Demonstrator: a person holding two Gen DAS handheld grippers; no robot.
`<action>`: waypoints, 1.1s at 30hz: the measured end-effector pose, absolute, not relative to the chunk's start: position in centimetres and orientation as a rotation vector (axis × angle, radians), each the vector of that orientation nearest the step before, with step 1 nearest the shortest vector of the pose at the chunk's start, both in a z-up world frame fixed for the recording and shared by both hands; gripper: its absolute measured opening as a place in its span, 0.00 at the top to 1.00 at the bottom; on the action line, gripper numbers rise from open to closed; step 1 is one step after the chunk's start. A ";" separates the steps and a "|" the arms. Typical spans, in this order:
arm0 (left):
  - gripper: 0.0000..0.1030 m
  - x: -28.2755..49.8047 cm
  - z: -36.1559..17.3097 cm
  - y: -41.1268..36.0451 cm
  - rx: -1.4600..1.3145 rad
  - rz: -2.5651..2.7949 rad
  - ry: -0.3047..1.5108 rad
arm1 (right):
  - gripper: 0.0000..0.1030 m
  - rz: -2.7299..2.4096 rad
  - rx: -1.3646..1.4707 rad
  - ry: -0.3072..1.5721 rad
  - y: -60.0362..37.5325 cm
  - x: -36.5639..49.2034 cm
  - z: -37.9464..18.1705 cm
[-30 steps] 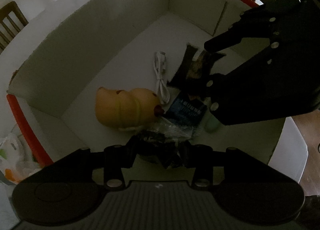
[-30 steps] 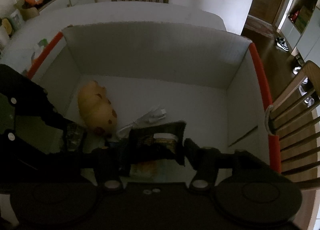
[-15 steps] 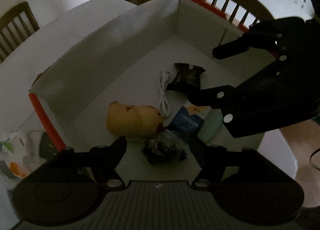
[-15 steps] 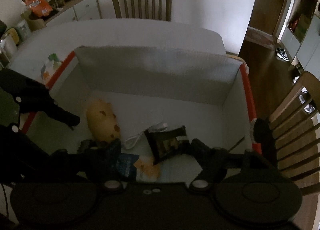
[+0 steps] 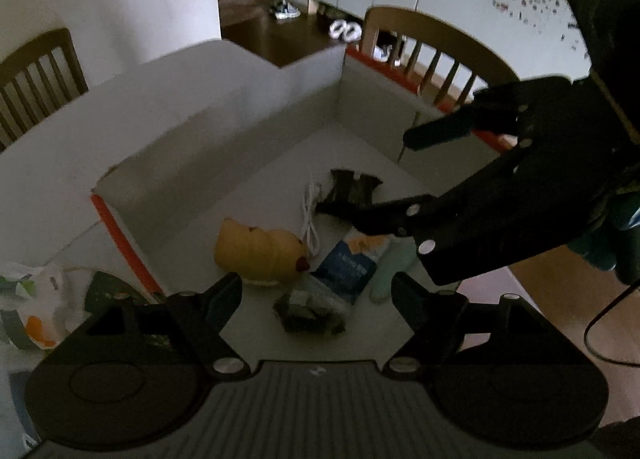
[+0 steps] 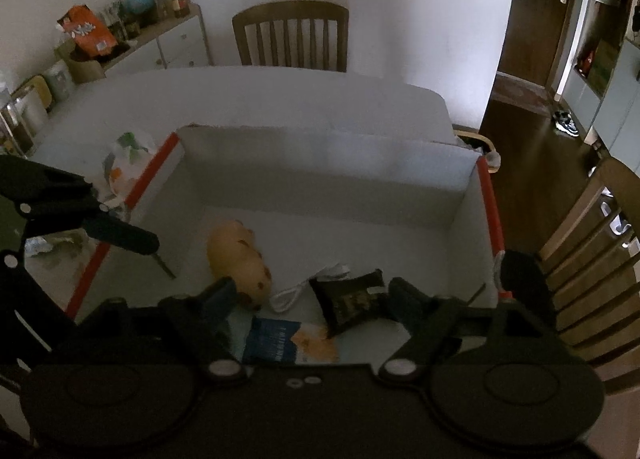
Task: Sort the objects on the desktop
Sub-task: 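Raise both open tools out of the box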
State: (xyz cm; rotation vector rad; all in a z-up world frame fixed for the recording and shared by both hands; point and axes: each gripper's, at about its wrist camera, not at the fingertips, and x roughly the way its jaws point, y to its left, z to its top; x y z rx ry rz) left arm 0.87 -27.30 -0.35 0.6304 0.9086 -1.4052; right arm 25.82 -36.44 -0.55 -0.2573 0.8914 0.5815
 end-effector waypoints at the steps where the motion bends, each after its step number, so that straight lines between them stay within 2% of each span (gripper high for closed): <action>1: 0.21 0.9 -0.2 -27.1 0.619 -1.408 0.907 | 0.17 0.579 -0.251 0.889 -36.5 25.7 -0.4; 11: 0.21 0.4 0.1 -25.6 0.578 -1.400 0.900 | 0.10 0.569 -0.198 0.871 -36.8 24.6 0.0; 18: 0.21 0.3 0.2 -24.3 0.548 -1.410 0.882 | 0.10 0.553 -0.159 0.861 -36.7 23.4 0.5; 20: 0.14 0.5 0.1 -23.9 0.537 -1.422 0.879 | 0.10 0.546 -0.148 0.854 -36.6 22.9 0.8; 24: 0.10 0.9 0.0 -22.7 0.509 -1.438 0.873 | 0.10 0.527 -0.111 0.846 -36.4 21.9 1.5; 26: 0.01 1.1 0.1 -22.0 0.490 -1.446 0.867 | 0.09 0.516 -0.102 0.841 -36.0 21.3 1.9; 33: 0.01 2.3 0.6 -18.9 0.465 -1.480 0.820 | 0.07 0.465 -0.068 0.815 -33.9 18.8 2.7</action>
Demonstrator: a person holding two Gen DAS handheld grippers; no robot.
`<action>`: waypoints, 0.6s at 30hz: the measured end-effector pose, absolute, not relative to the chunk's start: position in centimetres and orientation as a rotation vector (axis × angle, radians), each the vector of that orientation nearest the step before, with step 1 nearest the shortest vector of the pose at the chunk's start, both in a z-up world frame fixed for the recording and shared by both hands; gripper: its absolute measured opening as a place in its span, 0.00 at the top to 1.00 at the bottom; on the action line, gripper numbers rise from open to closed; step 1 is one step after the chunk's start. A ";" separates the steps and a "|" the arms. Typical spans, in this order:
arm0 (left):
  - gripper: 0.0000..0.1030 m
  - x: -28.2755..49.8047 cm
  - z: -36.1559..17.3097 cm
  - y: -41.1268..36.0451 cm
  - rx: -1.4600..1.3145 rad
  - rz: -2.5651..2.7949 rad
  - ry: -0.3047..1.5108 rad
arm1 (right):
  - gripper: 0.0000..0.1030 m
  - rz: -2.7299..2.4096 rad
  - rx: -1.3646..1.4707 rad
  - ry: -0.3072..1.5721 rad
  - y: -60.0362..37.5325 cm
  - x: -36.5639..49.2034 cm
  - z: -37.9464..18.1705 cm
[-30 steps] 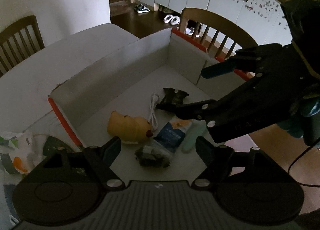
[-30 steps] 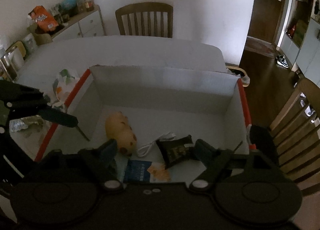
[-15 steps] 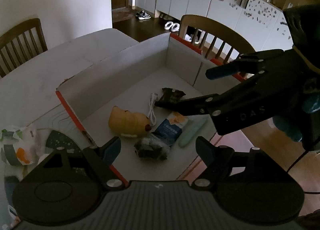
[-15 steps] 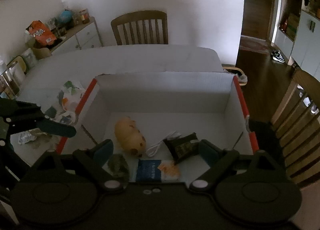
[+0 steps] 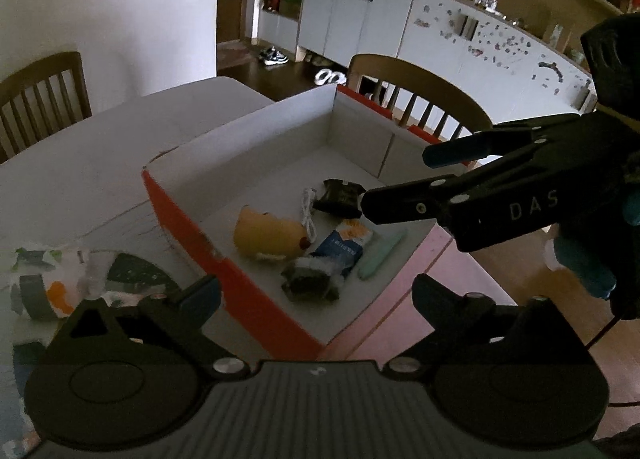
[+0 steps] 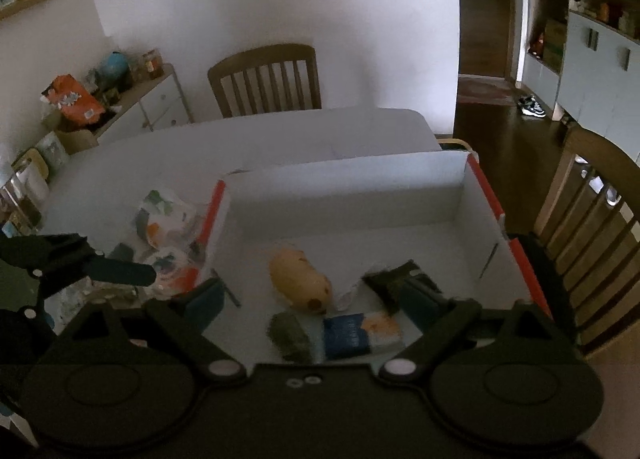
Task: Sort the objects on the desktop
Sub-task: 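Raise both open tools out of the box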
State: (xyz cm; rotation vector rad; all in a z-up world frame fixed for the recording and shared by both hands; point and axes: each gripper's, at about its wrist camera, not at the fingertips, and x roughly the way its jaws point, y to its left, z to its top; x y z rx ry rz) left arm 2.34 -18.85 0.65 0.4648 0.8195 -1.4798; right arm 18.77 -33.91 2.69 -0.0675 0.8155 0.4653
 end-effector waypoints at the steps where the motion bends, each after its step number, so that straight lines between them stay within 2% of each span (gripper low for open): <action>1: 0.01 2.6 0.7 -18.3 0.464 -1.483 0.815 | 0.07 0.460 -0.063 0.808 -33.4 18.3 2.9; 18: 0.01 8.7 1.0 -8.4 0.430 -1.471 0.730 | 0.07 0.486 -0.054 0.761 -23.5 13.1 3.8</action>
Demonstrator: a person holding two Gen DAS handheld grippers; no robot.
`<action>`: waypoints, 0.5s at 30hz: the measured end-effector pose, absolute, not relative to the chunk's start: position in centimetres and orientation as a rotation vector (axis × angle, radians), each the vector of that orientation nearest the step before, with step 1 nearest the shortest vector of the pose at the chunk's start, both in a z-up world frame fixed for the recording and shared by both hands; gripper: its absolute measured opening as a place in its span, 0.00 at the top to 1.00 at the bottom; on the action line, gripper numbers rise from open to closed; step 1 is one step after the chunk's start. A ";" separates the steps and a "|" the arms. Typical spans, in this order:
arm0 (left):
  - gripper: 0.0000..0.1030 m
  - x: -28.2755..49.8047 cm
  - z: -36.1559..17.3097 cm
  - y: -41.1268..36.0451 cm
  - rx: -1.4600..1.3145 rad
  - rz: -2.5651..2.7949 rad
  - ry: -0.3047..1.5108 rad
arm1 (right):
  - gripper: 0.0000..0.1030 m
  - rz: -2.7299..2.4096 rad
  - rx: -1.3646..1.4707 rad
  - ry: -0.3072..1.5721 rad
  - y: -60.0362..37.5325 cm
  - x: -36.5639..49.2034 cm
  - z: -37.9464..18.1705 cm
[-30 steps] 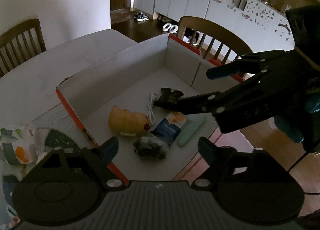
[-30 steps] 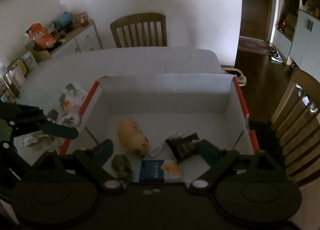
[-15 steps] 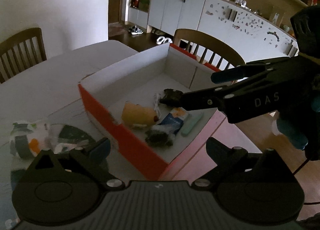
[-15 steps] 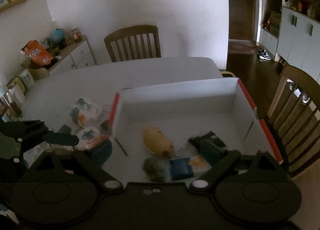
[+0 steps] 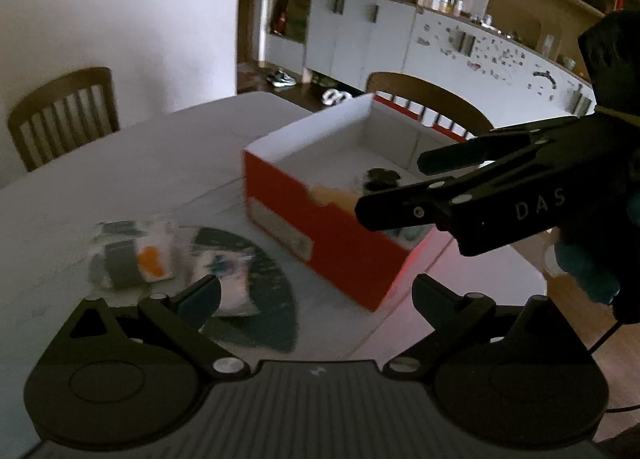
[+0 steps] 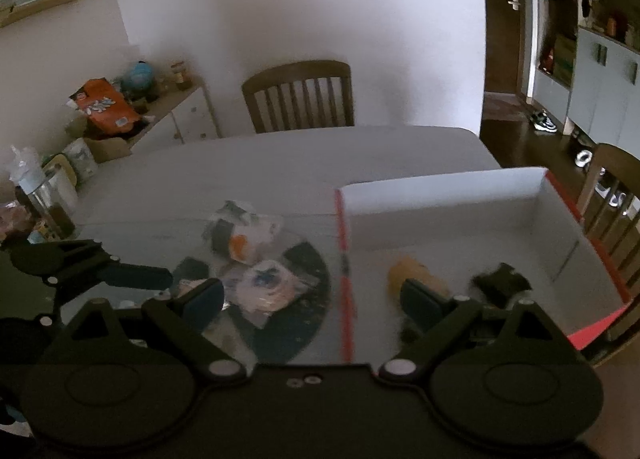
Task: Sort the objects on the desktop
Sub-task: 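Raise both open tools out of the box, then move both tools back over the remaining packets on the table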
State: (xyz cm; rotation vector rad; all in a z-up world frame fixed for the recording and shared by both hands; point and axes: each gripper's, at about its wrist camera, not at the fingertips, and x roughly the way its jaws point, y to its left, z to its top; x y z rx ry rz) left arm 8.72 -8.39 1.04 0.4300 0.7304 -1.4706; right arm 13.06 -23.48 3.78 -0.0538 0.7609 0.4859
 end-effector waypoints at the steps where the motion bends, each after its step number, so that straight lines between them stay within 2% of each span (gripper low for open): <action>1: 0.01 9.2 1.0 -7.8 0.425 -1.464 0.725 | 0.07 0.491 -0.055 0.760 -22.8 12.9 3.8; 15: 0.01 15.1 -1.7 -1.9 0.398 -1.372 0.726 | 0.07 0.492 -0.085 0.764 -16.5 12.6 2.4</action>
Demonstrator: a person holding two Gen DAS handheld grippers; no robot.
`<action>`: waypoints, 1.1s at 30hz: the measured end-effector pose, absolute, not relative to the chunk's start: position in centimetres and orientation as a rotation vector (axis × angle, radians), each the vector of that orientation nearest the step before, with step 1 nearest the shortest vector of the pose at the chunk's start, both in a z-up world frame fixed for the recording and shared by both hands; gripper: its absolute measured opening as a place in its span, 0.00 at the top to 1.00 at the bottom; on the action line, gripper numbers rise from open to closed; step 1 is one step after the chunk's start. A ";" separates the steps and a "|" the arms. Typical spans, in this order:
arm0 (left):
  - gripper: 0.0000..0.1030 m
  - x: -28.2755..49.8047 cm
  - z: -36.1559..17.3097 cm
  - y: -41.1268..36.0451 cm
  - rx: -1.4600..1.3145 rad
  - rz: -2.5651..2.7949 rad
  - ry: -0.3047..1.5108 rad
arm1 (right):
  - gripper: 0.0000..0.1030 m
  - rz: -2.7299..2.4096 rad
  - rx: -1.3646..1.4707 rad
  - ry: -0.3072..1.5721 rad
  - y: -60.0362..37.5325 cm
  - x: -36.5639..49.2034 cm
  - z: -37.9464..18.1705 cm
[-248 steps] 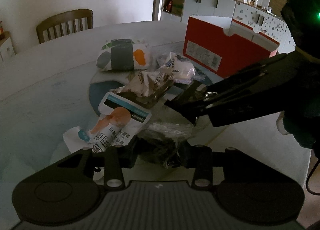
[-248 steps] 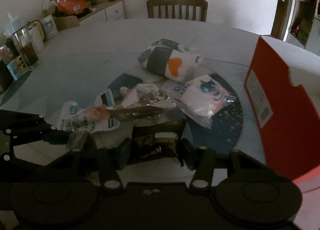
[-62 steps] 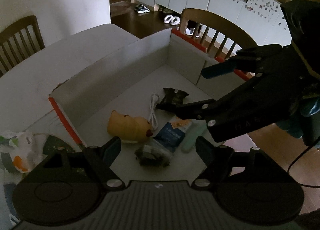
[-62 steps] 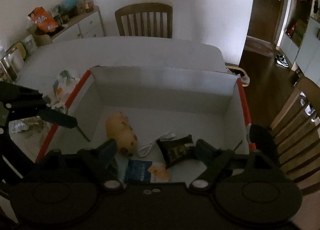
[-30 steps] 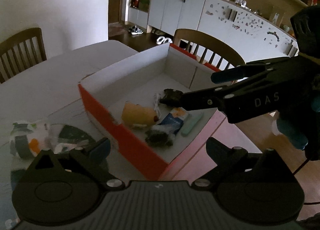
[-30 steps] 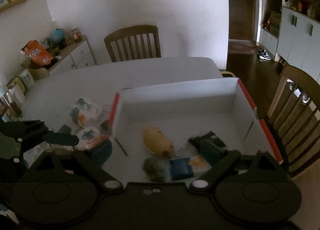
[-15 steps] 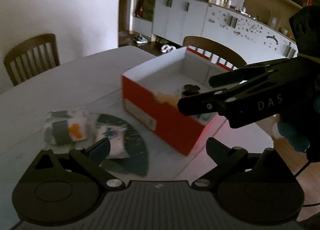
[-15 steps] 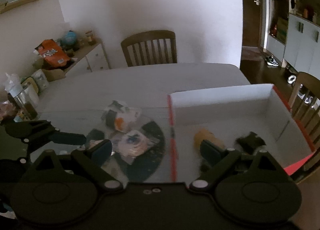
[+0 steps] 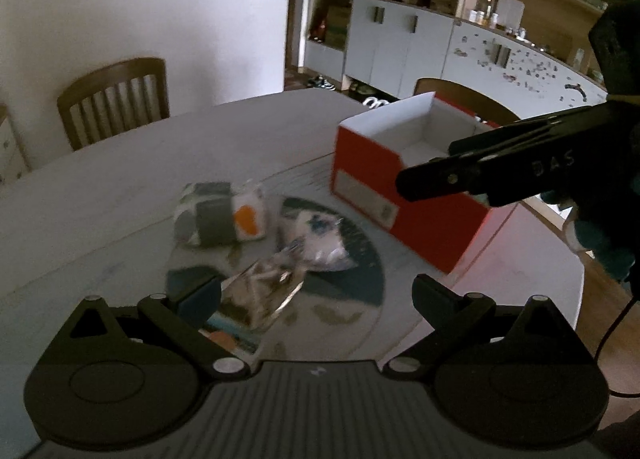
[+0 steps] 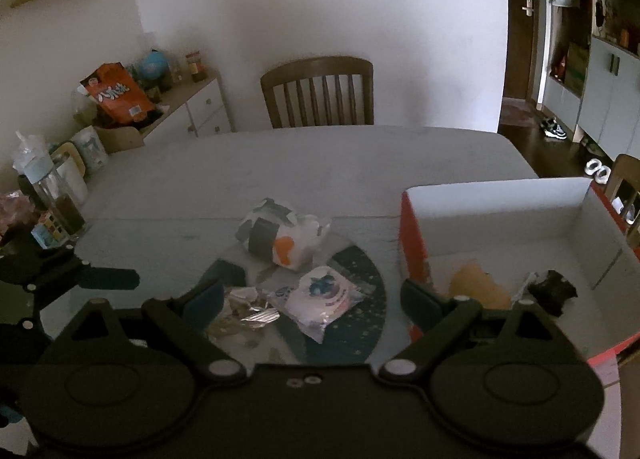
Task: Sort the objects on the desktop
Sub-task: 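Move both tools back over the remaining packets on the table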
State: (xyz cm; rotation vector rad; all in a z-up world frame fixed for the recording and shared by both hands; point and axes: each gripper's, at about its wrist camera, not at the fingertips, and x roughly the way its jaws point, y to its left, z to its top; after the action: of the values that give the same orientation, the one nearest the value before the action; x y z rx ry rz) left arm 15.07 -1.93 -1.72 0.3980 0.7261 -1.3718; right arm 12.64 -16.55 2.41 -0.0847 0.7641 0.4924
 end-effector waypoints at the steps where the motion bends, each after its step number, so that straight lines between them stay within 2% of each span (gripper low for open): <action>1: 0.01 15.5 -2.0 -1.7 0.400 -1.365 0.729 | 0.07 0.490 -0.088 0.769 -16.2 12.7 2.1; 19: 0.01 20.8 -9.2 -0.5 0.516 -1.381 0.764 | 0.07 0.437 -0.139 0.886 -12.7 14.8 -2.2; 33: 0.01 22.5 -12.5 -1.8 0.521 -1.470 0.778 | 0.07 0.288 -0.131 0.912 -11.5 17.9 -4.7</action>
State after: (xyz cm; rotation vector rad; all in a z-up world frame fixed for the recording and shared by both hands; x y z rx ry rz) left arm 22.51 -1.81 -12.48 0.5208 0.7778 -1.4698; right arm 17.94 -11.45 -4.73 -0.1307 0.9117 0.2884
